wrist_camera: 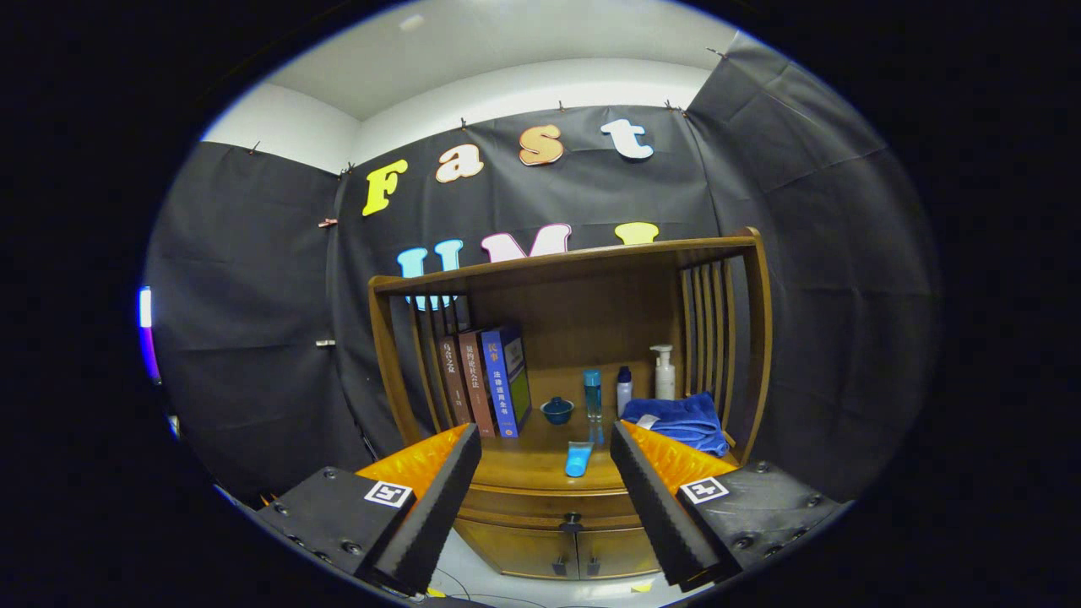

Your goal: Pull open the drawer, take out the items inside it, and place them on the countertop above the cabinet.

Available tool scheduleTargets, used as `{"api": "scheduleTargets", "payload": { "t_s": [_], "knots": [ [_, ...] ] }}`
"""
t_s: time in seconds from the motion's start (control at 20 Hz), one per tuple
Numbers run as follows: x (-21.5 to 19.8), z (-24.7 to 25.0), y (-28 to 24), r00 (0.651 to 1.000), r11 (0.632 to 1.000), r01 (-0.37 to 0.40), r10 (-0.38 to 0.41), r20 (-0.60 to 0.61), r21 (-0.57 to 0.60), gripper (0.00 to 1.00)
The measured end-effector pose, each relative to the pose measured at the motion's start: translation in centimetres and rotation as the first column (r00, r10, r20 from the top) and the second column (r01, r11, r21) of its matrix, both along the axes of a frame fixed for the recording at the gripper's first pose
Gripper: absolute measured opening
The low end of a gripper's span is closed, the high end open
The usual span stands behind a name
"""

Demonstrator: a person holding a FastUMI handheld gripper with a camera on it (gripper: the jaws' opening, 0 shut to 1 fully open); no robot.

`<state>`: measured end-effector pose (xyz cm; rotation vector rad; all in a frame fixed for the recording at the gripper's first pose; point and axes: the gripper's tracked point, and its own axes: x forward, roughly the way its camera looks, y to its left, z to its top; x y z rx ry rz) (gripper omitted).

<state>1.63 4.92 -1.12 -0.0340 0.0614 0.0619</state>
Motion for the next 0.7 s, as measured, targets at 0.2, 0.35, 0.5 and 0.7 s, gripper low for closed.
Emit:
{"api": "scheduleTargets", "payload": {
  "t_s": [0.2,0.35,0.5,0.7],
  "knots": [
    [0.07,0.4,-0.44,1.0,1.0,0.009,-0.009,0.002,-0.008,0.99],
    [0.03,0.29,-0.49,1.0,1.0,0.008,-0.008,0.004,0.0,0.99],
    [0.04,0.06,-0.8,1.0,1.0,0.015,-0.015,-0.004,-0.002,0.99],
    [0.1,-0.07,-0.63,1.0,1.0,0.015,-0.015,-0.008,-0.003,0.99]
  ]
}}
